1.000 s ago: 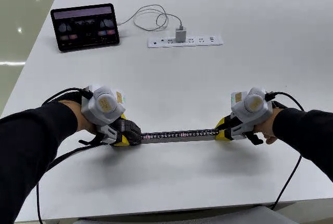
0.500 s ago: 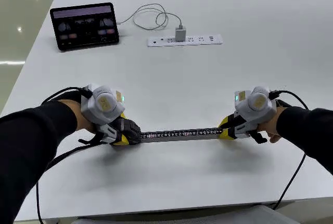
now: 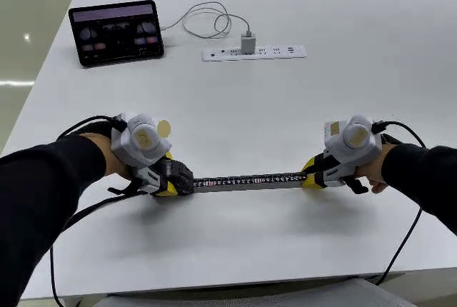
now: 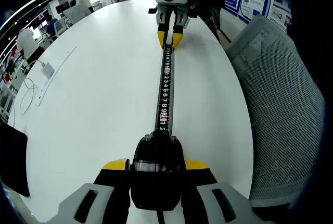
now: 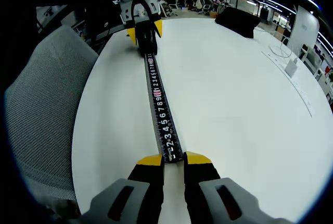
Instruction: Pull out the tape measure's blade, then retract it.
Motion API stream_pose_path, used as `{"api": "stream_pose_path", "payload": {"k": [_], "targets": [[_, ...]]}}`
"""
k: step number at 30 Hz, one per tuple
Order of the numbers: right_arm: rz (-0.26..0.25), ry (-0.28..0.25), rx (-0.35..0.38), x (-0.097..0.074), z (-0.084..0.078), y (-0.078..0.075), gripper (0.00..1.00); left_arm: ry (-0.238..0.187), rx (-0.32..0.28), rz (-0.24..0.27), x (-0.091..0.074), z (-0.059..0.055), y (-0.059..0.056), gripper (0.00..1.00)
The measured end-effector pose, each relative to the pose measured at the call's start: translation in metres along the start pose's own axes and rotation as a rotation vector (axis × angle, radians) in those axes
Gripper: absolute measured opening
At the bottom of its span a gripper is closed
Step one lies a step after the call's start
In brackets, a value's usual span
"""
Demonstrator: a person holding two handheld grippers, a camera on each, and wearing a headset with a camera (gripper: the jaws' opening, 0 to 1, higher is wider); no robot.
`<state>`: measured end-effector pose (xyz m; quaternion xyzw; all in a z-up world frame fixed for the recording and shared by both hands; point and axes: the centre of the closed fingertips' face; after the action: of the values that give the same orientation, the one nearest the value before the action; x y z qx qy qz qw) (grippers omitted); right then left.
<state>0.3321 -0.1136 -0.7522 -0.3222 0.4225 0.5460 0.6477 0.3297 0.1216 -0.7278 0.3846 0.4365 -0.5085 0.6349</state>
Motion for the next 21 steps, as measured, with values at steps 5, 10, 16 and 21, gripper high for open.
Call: {"api": "stream_pose_path", "payload": {"k": [5,10,16,21], "targets": [[0.000,0.000,0.003,-0.0004,0.0000,0.0000,0.09,0.000,0.001,0.000,-0.0004,0.0005,-0.0006,0.34],[0.002,0.001,0.005,-0.0004,0.0000,-0.0003,0.09,-0.001,0.001,0.000,-0.0006,0.0005,-0.0009,0.34],[0.003,0.002,0.007,-0.0002,-0.0002,-0.0007,0.09,-0.003,0.000,0.000,-0.0007,0.0007,-0.0012,0.34],[0.005,0.005,0.008,-0.0002,-0.0007,-0.0010,0.09,-0.003,-0.001,0.000,-0.0006,0.0005,-0.0012,0.34]]}}
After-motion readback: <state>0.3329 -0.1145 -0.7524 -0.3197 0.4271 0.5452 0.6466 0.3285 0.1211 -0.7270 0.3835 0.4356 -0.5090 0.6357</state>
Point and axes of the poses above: the centre of the closed fingertips' face, and the gripper's own axes: x roughly forward along the fingers, y roughly to its left, z roughly out of its top, and after that the axes turned 9 degrees about y, right-handed
